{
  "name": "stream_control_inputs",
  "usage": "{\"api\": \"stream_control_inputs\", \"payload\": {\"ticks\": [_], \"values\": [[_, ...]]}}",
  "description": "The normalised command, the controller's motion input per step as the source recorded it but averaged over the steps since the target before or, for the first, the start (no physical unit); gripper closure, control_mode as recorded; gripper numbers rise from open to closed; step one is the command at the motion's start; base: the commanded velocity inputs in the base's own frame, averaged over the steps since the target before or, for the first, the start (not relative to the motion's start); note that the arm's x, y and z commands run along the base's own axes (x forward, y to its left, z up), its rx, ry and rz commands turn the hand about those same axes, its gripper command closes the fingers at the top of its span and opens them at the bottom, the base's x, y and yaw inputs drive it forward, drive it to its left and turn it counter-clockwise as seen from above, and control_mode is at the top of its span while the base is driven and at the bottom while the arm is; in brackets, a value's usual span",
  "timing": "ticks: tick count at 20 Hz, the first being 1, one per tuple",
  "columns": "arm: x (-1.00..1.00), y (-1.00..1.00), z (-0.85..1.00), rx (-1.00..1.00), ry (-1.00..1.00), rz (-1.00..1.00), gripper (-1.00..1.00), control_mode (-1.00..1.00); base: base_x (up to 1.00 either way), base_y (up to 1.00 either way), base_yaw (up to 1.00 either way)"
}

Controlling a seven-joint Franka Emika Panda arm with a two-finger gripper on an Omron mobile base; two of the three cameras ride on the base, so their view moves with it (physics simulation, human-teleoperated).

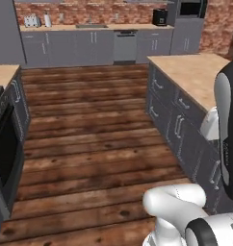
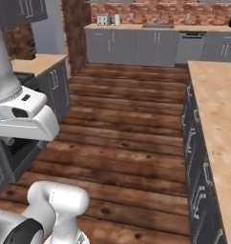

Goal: There is a tray on the dining counter. Grab the cup, mug, and pitcher and place them on the tray. The pitcher may be placed next to the tray if it cannot fit the tray.

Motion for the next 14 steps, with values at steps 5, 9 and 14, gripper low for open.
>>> {"api": "stream_control_inputs", "payload": {"ticks": [5, 9, 14], "values": [[0.00, 0.00, 0.00, 0.00, 0.00, 0.00, -1.00, 1.00, 0.46, 0.38, 0.45], [0.00, 0.00, 0.00, 0.00, 0.00, 0.00, -1.00, 1.00, 0.30, 0.17, 0.58], [0.00, 0.00, 0.00, 0.00, 0.00, 0.00, -1.00, 1.00, 0.32, 0.02, 0.65]]}}
